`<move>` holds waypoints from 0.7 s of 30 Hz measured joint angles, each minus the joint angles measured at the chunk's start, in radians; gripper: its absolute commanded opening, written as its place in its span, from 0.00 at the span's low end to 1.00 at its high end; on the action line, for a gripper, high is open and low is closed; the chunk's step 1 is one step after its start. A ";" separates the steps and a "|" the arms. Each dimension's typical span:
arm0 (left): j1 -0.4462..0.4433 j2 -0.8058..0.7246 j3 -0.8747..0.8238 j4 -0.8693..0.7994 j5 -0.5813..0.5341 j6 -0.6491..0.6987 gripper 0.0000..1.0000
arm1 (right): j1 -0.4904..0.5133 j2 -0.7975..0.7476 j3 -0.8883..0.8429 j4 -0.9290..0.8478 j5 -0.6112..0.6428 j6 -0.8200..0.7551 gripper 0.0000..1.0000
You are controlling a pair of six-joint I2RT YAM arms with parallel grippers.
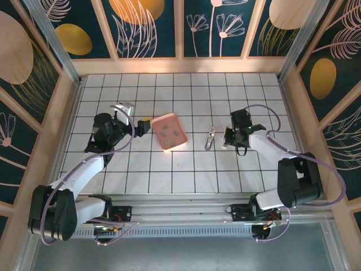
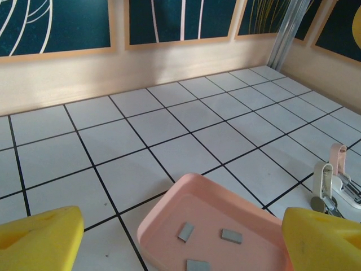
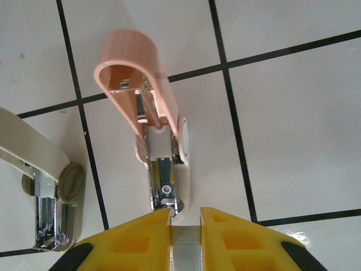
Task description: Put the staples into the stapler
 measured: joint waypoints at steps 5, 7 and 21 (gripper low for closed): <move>0.000 0.001 0.000 0.000 0.000 0.000 0.90 | 0.019 0.026 0.000 0.009 0.001 0.000 0.20; 0.000 0.002 0.000 0.000 0.000 0.000 0.90 | 0.021 0.033 0.000 0.012 0.001 0.000 0.20; 0.000 0.009 0.000 0.000 -0.001 0.000 0.90 | 0.026 0.060 0.000 0.083 0.001 0.000 0.20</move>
